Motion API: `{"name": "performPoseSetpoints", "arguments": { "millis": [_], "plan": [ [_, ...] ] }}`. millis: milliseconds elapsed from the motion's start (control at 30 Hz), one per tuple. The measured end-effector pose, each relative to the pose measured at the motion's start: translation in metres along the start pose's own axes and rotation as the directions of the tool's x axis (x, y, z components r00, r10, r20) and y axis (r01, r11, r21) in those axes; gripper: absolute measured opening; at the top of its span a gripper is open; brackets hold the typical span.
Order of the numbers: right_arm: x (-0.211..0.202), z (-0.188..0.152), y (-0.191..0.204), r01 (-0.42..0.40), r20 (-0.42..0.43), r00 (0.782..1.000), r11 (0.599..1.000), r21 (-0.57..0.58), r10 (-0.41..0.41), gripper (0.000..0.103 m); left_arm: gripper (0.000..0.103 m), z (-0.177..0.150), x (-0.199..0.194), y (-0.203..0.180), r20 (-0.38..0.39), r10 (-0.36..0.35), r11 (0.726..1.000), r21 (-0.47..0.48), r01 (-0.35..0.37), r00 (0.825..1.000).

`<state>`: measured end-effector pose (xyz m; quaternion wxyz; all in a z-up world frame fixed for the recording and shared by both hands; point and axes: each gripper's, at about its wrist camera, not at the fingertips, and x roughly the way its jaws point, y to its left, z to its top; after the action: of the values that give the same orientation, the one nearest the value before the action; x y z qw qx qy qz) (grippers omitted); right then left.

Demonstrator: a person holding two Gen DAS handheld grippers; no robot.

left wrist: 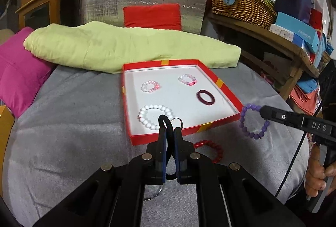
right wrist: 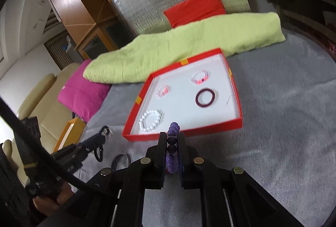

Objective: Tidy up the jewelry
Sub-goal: 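Lift the purple bead bracelet with right tool while left tool lifts the black clip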

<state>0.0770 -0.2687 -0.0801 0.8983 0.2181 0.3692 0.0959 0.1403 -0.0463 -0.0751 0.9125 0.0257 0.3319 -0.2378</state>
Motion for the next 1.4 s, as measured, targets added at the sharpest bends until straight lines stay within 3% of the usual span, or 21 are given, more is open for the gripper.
{"name": "performPoseSetpoints", "arguments": {
  "millis": [167, 733, 1133, 1400],
  "plan": [
    [0.0, 0.005, 0.003, 0.004, 0.033, 0.999, 1.0, -0.002, -0.004, 0.01, 0.007, 0.004, 0.003, -0.002, 0.021, 0.008, 1.0, -0.005, -0.007, 1.0],
    [0.009, 0.007, 0.008, -0.014, 0.024, 1.0, 1.0, 0.001, 0.014, 0.01, 0.007, 0.009, 0.016, -0.01, 0.01, 0.016, 1.0, -0.01, -0.015, 1.0],
    [0.017, 0.008, 0.006, -0.002, 0.011, 1.0, 1.0, 0.018, 0.001, 0.01, 0.007, 0.011, 0.023, -0.009, -0.001, 0.125, 0.992, 0.004, -0.125, 0.992],
    [0.025, 0.01, 0.008, 0.0, 0.011, 1.0, 1.0, 0.025, 0.0, 0.01, 0.007, 0.014, 0.023, -0.004, 0.004, 0.135, 0.991, -0.016, -0.135, 0.991]
  ]
}}
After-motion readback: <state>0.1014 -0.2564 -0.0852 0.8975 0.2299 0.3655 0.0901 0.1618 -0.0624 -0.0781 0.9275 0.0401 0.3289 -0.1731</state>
